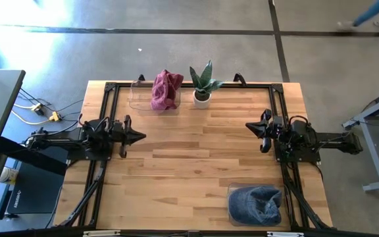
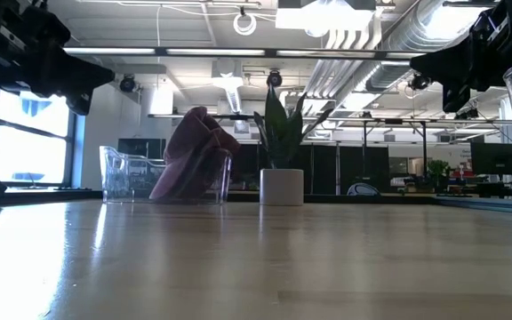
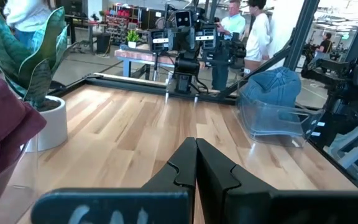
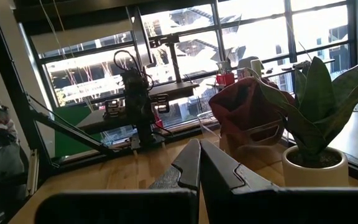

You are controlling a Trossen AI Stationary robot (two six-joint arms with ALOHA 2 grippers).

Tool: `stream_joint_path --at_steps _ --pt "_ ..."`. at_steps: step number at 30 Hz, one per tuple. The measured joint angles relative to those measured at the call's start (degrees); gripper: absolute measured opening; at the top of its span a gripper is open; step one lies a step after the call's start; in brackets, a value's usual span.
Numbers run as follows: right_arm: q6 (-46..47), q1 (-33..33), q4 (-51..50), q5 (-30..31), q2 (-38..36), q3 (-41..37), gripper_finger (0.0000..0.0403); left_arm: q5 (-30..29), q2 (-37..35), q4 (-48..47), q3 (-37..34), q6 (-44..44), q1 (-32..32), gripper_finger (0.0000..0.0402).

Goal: Pick & Place hat
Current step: Return to Home Position

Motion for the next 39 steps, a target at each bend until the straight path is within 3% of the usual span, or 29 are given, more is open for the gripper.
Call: stream_joint_path --at_steps 23,26,28,32,39 --pt "0.00 0.16 -0.19 0.00 -0.35 0.00 0.0001 -0.12 0.20 -0.02 -0.02 0.00 0.00 0.0000" --pt "3.04 0.56 -1.98 2.09 -1.11 0.00 0.0001 -0.12 0.21 0.01 -0.02 0.00 -0.01 0.0000" --pt "3.68 0.25 -5.22 0.24 -1.13 0.00 0.0000 -0.17 0.20 0.01 -0.02 0.00 0.00 0.0000" --pt "1.17 -0.04 -8.60 -9.77 -1.14 0.00 0.0000 -0.09 0.22 0.01 -0.02 -0.01 -0.01 0.0000" --pt "-1.24 -0.25 -8.89 -10.87 -1.16 0.00 0.0000 -0.12 0.23 0.01 -0.02 0.00 -0.02 0.0000"
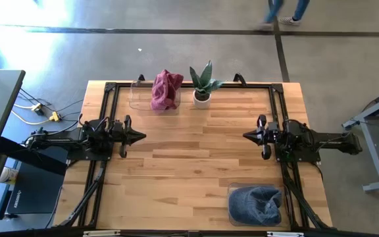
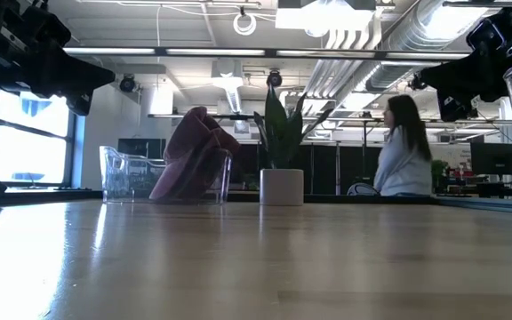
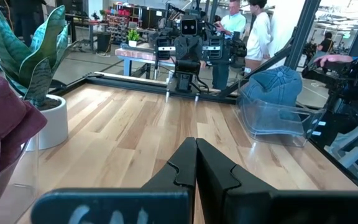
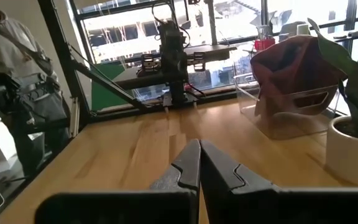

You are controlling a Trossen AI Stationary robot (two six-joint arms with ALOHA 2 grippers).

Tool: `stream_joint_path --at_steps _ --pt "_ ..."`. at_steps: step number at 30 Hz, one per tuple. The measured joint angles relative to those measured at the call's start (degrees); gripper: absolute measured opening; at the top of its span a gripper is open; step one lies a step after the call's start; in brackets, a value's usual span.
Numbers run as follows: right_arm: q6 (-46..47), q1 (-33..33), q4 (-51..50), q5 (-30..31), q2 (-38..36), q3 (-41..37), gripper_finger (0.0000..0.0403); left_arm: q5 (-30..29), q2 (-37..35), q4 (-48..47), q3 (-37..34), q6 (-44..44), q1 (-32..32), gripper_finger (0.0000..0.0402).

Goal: Pick & Place hat
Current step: Return to Home Position

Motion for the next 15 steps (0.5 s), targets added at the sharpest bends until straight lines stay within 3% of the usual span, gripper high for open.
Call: stream_joint_path --at_steps 15 --pt "0.04 0.01 -0.01 0.05 0.74 0.00 0.0001 0.00 0.03 0.02 0.00 -0.02 0.00 0.0000"
